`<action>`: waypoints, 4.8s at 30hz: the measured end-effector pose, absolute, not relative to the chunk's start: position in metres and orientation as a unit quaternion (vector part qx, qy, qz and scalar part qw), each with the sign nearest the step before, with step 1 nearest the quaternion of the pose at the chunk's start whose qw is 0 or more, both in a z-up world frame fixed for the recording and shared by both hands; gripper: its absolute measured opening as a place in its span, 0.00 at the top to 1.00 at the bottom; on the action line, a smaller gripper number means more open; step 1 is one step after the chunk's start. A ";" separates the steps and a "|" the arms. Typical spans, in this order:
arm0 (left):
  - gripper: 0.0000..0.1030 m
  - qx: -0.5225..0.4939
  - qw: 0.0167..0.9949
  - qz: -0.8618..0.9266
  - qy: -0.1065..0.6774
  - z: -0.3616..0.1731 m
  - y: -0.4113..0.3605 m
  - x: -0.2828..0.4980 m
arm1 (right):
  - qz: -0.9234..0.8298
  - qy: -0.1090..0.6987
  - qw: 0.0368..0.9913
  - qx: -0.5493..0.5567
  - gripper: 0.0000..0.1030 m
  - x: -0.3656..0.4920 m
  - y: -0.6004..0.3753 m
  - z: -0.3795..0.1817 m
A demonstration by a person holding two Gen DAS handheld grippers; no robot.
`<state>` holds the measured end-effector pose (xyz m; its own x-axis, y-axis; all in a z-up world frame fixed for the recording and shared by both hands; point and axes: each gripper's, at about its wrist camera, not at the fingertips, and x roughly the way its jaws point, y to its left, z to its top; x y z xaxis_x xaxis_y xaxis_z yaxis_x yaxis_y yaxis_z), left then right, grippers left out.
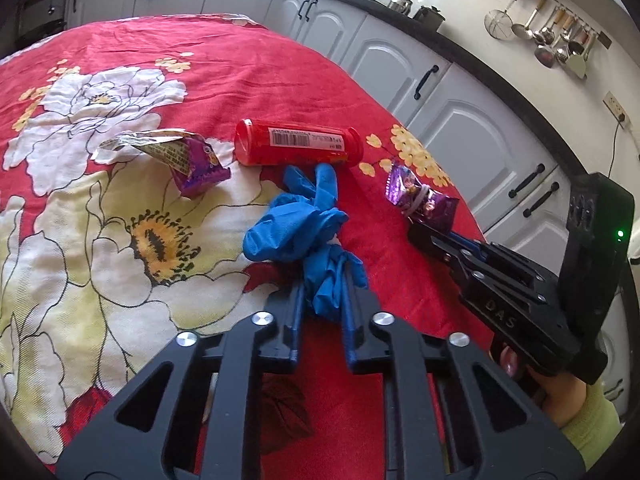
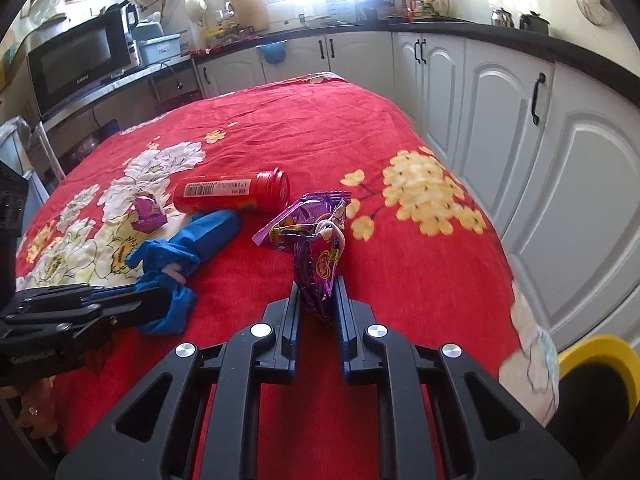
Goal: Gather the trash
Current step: 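Grasp the blue rubber glove with the left tool while the right tool grasps the purple wrapper, then carry the blue glove and purple wrapper over the yellow bin with both tools, then open both tools to drop the glove and wrapper into the bin, then move both tools back to the table toward the red tube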
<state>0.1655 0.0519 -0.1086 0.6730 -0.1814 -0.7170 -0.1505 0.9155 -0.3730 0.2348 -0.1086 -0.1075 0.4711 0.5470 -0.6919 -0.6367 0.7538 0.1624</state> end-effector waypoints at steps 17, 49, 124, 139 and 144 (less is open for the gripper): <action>0.97 -0.175 0.898 -0.060 0.398 -0.091 0.012 0.153 | 0.322 0.369 0.872 0.011 0.87 0.191 -0.170 -0.091; 0.97 -0.081 0.924 -0.157 0.340 -0.035 -0.108 0.143 | 0.195 0.315 0.926 0.076 0.87 0.146 -0.331 -0.057; 0.11 -0.051 0.906 -0.153 0.391 -0.069 -0.170 0.191 | 0.074 0.346 0.930 0.100 0.24 0.125 -0.400 -0.098; 0.11 -0.074 0.920 -0.121 0.366 -0.049 -0.125 0.175 | 0.105 0.317 0.940 0.068 0.18 0.120 -0.365 -0.064; 0.10 -0.083 0.924 -0.102 0.358 -0.043 -0.104 0.170 | 0.125 0.311 0.941 0.055 0.17 0.118 -0.346 -0.055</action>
